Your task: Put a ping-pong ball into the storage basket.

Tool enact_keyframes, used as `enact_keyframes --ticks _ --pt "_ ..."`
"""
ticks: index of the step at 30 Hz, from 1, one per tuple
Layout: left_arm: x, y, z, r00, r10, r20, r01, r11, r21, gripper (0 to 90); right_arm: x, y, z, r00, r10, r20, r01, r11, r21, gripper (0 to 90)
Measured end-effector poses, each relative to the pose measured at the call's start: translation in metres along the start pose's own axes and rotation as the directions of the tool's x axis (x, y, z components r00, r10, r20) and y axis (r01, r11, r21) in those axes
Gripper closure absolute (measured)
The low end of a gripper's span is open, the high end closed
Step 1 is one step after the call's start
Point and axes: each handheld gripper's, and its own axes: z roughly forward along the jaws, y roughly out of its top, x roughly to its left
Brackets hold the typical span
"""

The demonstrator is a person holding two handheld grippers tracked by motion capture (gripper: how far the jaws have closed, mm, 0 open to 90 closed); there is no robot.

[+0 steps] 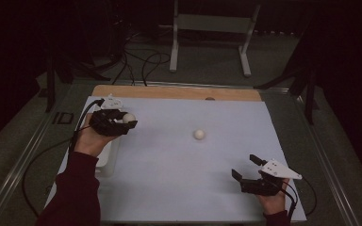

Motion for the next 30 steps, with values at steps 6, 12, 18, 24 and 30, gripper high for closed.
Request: enact_keyframes --ticks 6,12,18,24,30 --pt "0.003 -0.002 -0.002 0.9999 -0.007 -0.009 0.007 1.0 0.0 51.4 0.0 0.0 0.0 1.0 0.0 0.0 0.0 1.0 0.0 8.1" --pt "0.008 -0.004 -0.005 0.9996 -0.016 -0.021 0.016 0.9999 0.003 51.4 0.0 0.0 0.0 1.0 0.0 -0.001 0.0 1.0 0.0 8.1" --pt "0.013 -0.007 -0.008 0.999 -0.026 -0.037 0.026 0.9997 0.004 51.4 0.0 0.0 0.0 1.0 -0.001 -0.001 0.001 1.0 0.001 8.1" --pt "0.017 -0.009 -0.01 0.9984 -0.033 -0.046 0.033 0.9994 0.008 51.4 0.0 0.0 0.001 1.0 -0.001 -0.001 0.001 1.0 0.0 8.1" --pt "0.02 -0.011 -0.012 0.9978 -0.031 -0.058 0.032 0.9994 0.011 51.4 0.0 0.0 0.001 1.0 -0.002 -0.002 0.002 1.0 0.0 8.1"
